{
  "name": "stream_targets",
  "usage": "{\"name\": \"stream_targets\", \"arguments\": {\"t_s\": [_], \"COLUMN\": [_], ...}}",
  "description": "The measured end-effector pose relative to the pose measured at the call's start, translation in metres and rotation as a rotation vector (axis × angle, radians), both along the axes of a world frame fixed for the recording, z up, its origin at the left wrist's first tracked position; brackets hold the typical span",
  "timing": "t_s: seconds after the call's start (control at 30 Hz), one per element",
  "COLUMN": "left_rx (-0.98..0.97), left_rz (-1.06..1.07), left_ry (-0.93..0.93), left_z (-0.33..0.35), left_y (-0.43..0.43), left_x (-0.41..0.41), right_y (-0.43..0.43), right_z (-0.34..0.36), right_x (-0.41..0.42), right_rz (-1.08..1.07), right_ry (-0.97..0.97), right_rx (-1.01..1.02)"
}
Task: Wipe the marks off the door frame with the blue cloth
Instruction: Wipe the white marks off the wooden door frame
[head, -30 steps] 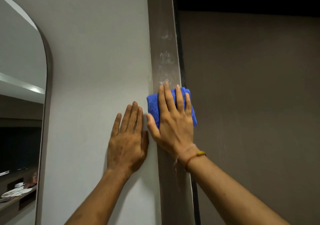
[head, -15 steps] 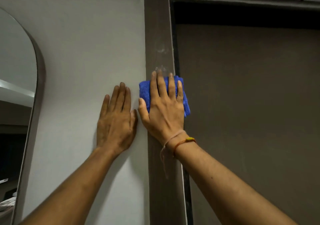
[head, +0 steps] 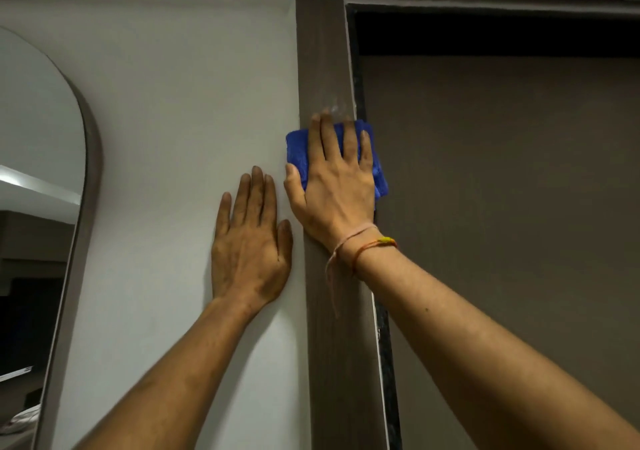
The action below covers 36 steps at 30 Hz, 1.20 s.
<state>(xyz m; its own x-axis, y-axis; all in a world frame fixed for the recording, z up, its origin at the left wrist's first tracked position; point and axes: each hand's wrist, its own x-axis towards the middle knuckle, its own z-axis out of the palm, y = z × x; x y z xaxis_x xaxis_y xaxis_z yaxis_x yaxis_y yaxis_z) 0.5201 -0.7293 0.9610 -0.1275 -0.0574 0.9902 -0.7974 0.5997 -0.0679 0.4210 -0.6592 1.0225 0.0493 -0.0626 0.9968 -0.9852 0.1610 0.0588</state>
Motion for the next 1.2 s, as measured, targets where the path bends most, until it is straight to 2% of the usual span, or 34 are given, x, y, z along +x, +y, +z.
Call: {"name": "stream_targets", "arguments": {"t_s": [0.17,0.3,0.5,0.57,0.67,0.8,1.03,1.1,1.2], "left_rx": [-0.021,-0.009,-0.043,-0.047,-0.026,-0.030,-0.028,-0.023,-0.015], "left_rz": [0.033,0.044,0.044,0.044,0.052,0.073,0.062,0.056,0.059], "left_ry": [0.013,0.025,0.045,0.044,0.031,0.028,0.039,0.039,0.033], "left_z": [0.036,0.059,0.058,0.058,0.058,0.058,0.054,0.055,0.056], "left_y": [-0.002,-0.005,-0.006,-0.007,-0.009,-0.008,-0.004,-0.004,-0.007], "left_x": [0.003,-0.004,-0.005,-0.004,-0.003,-0.004,-0.004,-0.004,-0.004], "right_y": [-0.001,0.000,0.000,-0.003,-0.005,-0.001,0.003,0.001,-0.002], "right_z": [-0.028,0.018,0.082,0.076,0.030,-0.018,0.067,0.068,0.023], "right_x": [-0.003,-0.003,-0.001,0.000,-0.001,-0.009,-0.001,-0.001,-0.002], "right_rz": [0.012,0.025,0.014,0.025,0.033,0.005,0.045,0.020,0.033], "right_ry": [0.026,0.020,-0.005,-0.004,0.016,0.027,-0.051,-0.037,0.013], "right_rx": [0.018,-0.005,-0.030,-0.052,-0.074,-0.016,0.003,-0.007,-0.014]}}
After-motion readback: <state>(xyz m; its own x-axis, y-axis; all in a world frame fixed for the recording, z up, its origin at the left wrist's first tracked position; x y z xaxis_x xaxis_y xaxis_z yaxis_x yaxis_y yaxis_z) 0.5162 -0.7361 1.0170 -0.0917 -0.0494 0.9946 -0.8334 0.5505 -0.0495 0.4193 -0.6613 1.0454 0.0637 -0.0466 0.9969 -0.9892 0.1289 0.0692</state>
